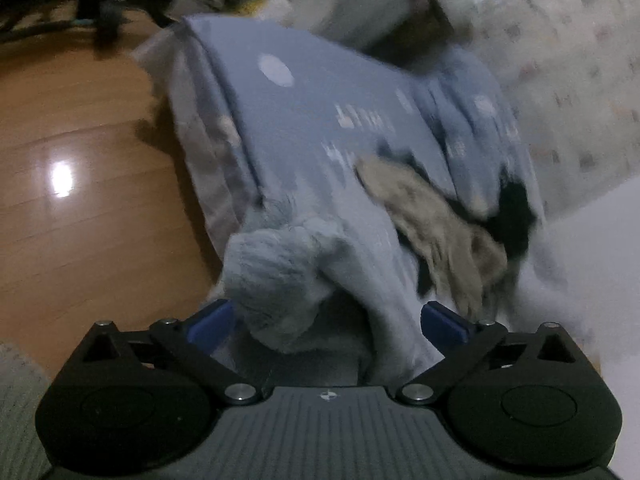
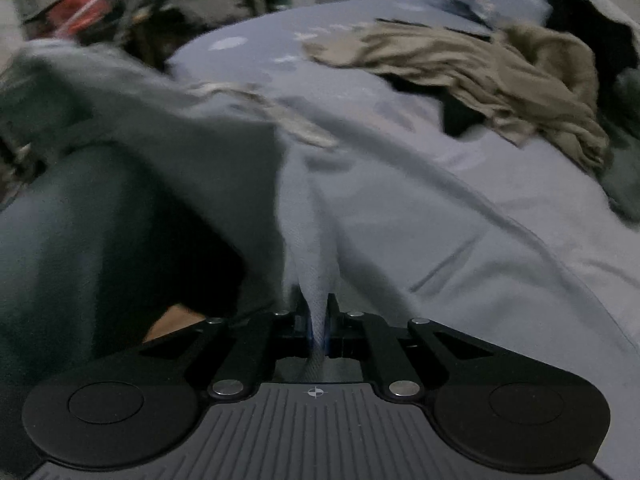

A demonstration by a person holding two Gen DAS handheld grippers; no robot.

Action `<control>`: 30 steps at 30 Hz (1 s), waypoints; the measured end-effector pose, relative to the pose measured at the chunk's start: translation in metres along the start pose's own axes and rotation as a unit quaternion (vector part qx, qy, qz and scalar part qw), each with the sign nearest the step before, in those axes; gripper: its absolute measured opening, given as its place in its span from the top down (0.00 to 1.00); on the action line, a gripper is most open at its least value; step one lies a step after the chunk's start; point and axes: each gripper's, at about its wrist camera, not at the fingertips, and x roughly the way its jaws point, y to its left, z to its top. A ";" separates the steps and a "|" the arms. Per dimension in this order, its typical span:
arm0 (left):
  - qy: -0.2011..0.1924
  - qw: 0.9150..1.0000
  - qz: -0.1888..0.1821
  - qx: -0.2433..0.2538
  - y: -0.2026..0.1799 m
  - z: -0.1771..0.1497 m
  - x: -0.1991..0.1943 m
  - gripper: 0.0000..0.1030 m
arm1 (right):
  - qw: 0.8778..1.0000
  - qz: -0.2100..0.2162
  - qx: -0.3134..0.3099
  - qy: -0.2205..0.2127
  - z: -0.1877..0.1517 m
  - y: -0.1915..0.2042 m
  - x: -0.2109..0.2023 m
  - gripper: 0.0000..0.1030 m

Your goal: Fold clothes

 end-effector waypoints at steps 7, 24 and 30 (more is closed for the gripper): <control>-0.104 0.994 -0.036 -0.024 -0.015 0.004 -0.039 0.00 | 0.991 0.093 -0.082 0.044 -0.034 0.056 -0.028 0.94; -0.079 0.974 -0.006 0.210 -0.094 0.081 0.122 0.00 | 0.989 0.131 -0.014 0.073 -0.035 0.039 -0.031 0.72; 0.072 0.990 0.048 0.113 -0.040 0.128 0.210 0.01 | 0.989 0.134 0.032 0.054 -0.036 0.025 -0.047 0.40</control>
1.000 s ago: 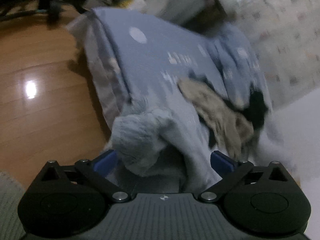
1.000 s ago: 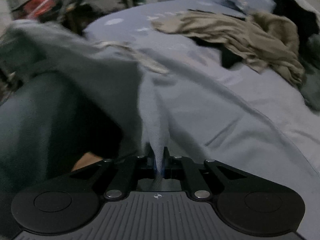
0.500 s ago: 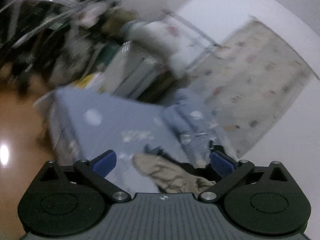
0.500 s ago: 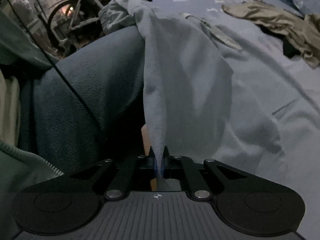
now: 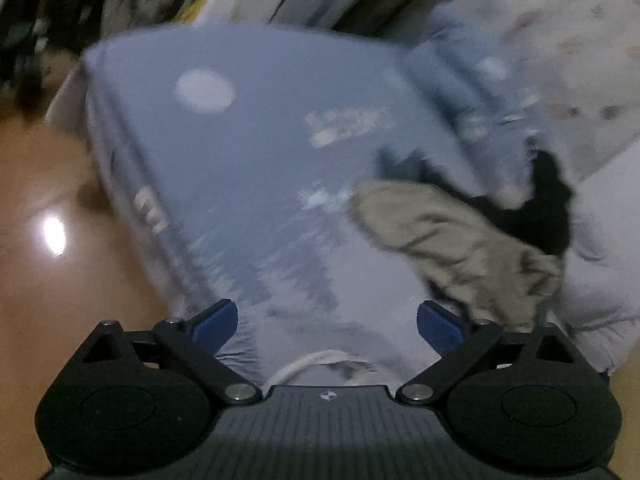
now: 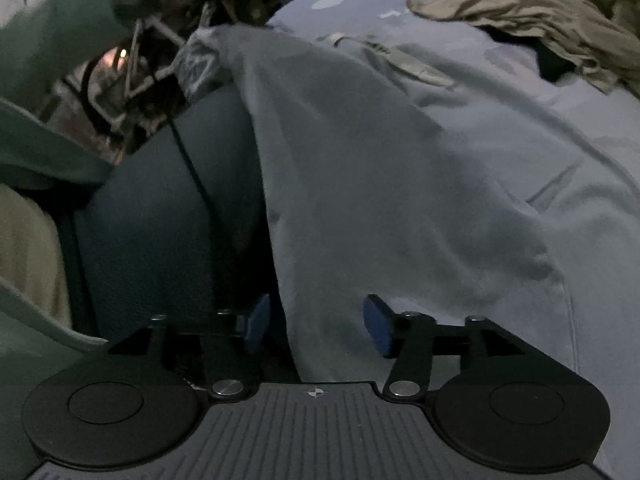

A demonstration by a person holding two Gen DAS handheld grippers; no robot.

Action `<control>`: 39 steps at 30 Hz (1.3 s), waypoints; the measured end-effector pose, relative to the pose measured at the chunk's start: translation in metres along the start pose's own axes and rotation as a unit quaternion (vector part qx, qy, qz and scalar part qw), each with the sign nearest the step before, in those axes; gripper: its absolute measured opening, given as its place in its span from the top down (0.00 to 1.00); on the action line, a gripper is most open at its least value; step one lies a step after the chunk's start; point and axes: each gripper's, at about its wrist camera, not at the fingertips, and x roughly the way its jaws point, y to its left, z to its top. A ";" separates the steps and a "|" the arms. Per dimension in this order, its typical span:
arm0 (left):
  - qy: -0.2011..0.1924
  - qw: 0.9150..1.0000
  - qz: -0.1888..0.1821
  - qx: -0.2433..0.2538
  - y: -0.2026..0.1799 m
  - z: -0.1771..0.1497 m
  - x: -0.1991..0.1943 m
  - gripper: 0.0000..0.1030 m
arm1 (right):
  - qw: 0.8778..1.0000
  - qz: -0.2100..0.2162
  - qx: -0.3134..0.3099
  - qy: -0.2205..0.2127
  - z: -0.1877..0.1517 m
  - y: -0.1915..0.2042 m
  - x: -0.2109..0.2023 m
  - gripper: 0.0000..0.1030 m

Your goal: Fold clothes

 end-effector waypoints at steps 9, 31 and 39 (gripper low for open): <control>0.124 0.991 0.026 -0.039 0.062 0.001 0.083 0.05 | 0.997 0.002 0.077 -0.032 0.000 -0.017 -0.020 0.32; 0.093 0.984 -0.130 -0.078 0.084 -0.002 0.096 0.44 | 0.989 -0.008 0.140 -0.044 0.001 -0.023 -0.015 0.28; 0.150 0.978 -0.118 -0.087 0.081 -0.015 0.149 0.25 | 0.986 -0.015 0.156 -0.059 -0.001 -0.024 -0.021 0.27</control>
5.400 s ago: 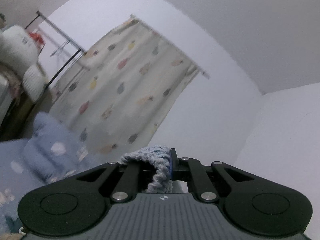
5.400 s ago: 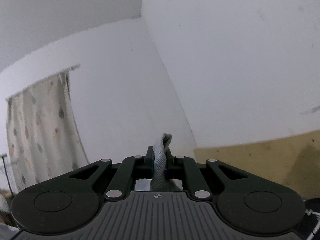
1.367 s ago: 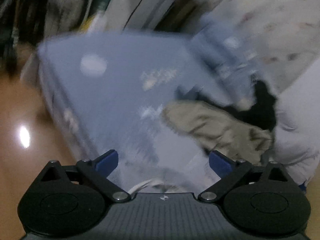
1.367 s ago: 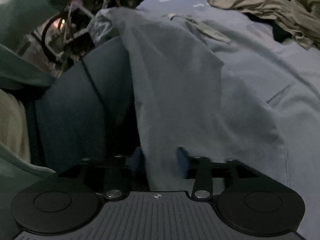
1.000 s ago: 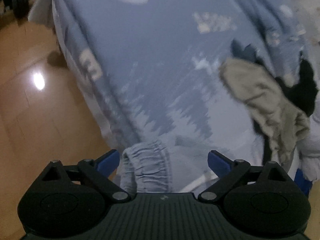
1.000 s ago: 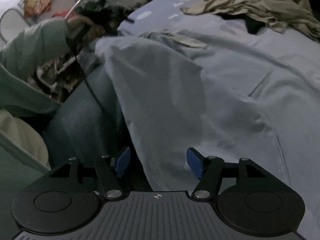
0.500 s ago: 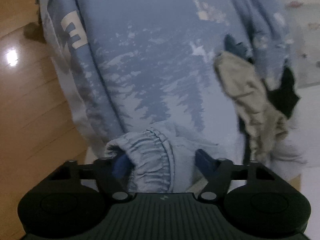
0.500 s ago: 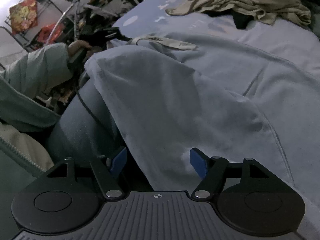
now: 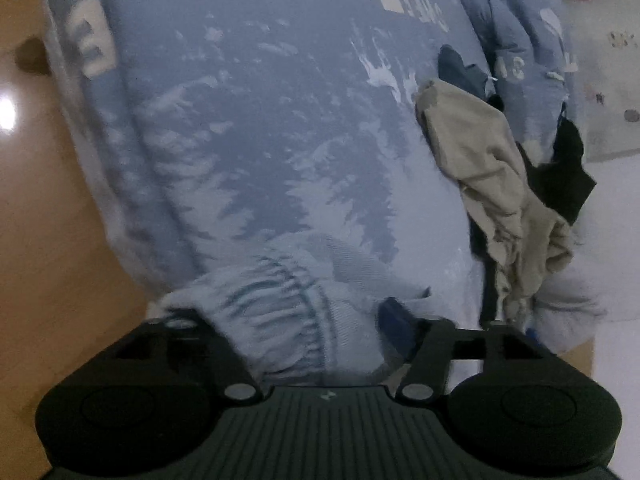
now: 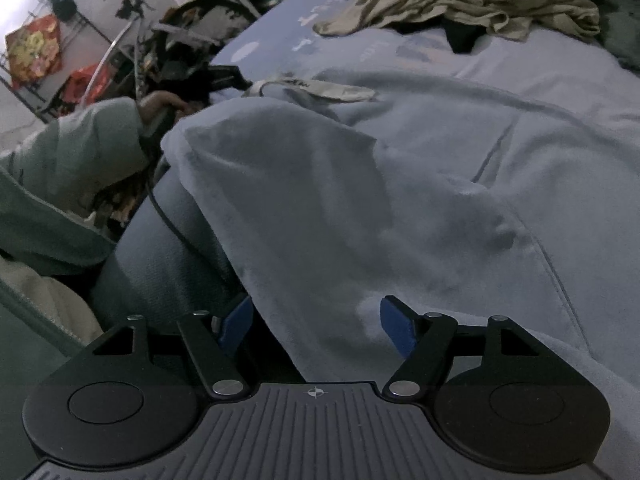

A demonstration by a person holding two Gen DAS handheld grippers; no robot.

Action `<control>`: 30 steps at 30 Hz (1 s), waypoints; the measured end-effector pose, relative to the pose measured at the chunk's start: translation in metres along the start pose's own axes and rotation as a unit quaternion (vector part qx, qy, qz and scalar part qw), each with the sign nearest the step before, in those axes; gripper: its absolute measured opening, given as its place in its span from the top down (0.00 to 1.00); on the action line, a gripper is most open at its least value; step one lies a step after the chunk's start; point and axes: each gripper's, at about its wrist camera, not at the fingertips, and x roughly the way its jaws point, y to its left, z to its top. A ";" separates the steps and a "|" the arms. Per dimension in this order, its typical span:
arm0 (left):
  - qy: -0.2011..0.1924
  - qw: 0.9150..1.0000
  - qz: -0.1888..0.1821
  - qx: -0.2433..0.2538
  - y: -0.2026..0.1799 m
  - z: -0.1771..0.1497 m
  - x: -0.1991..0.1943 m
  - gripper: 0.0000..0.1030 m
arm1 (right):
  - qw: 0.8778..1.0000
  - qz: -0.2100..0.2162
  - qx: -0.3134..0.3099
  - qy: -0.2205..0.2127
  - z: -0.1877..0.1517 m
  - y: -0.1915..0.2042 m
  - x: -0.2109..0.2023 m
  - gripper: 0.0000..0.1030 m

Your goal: Fold clothes

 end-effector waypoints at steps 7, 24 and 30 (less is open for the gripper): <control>-0.041 0.999 0.012 0.011 -0.019 0.000 -0.013 0.81 | 0.996 -0.015 0.048 -0.077 -0.001 -0.015 -0.030 0.20; -0.185 0.962 -0.141 0.141 -0.156 -0.025 -0.085 0.85 | 0.951 -0.288 -0.062 -0.098 0.071 -0.143 -0.039 0.12; -0.203 0.956 -0.141 0.159 -0.187 -0.027 -0.087 0.85 | 0.939 -0.316 -0.133 0.003 0.099 -0.202 0.008 0.12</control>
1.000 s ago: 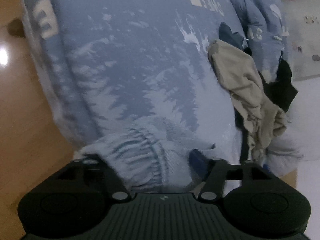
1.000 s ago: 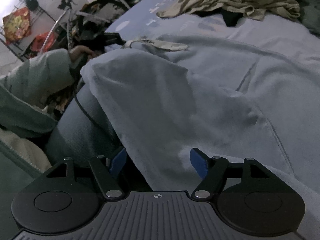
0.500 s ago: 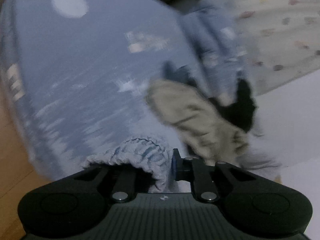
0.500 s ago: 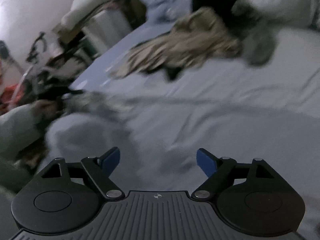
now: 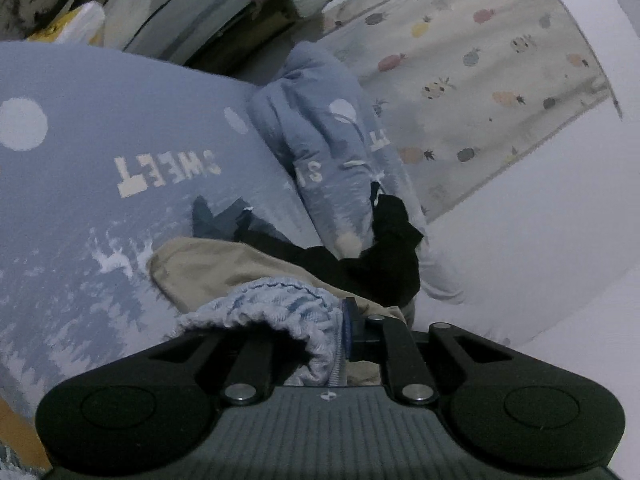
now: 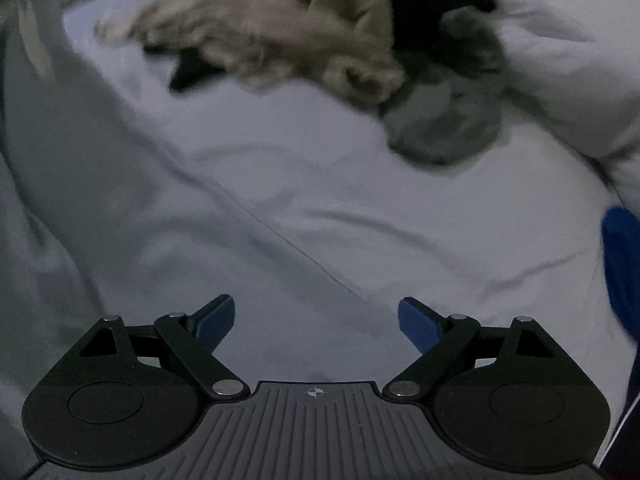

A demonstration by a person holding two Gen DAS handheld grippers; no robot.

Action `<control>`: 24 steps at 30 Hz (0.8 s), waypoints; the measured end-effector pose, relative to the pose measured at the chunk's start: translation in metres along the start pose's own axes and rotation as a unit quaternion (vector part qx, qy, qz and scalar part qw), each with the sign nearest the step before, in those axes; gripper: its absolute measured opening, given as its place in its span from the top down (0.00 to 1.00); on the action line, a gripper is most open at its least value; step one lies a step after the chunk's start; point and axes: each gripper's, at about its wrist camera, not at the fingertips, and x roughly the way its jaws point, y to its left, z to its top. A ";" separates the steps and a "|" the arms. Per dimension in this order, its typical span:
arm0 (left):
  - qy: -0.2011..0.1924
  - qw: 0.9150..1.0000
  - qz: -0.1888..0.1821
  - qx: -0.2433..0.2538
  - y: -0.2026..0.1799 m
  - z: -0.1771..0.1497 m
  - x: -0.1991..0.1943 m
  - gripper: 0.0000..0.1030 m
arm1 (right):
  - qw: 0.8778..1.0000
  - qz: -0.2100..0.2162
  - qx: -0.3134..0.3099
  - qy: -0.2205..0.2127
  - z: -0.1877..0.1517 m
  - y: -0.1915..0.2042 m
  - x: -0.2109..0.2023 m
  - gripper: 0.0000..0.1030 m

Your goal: Fold clothes

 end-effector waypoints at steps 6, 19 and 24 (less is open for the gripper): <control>-0.004 1.000 0.019 0.025 -0.012 0.009 0.007 0.85 | 0.995 0.065 -0.047 0.064 0.016 -0.028 0.052 0.13; -0.011 0.997 0.060 0.055 -0.013 0.010 0.010 0.85 | 0.989 0.043 -0.119 0.073 -0.009 0.000 0.042 0.93; -0.030 0.993 0.081 0.082 -0.021 0.007 0.008 0.85 | 0.992 -0.057 -0.113 0.000 -0.023 0.018 0.013 0.94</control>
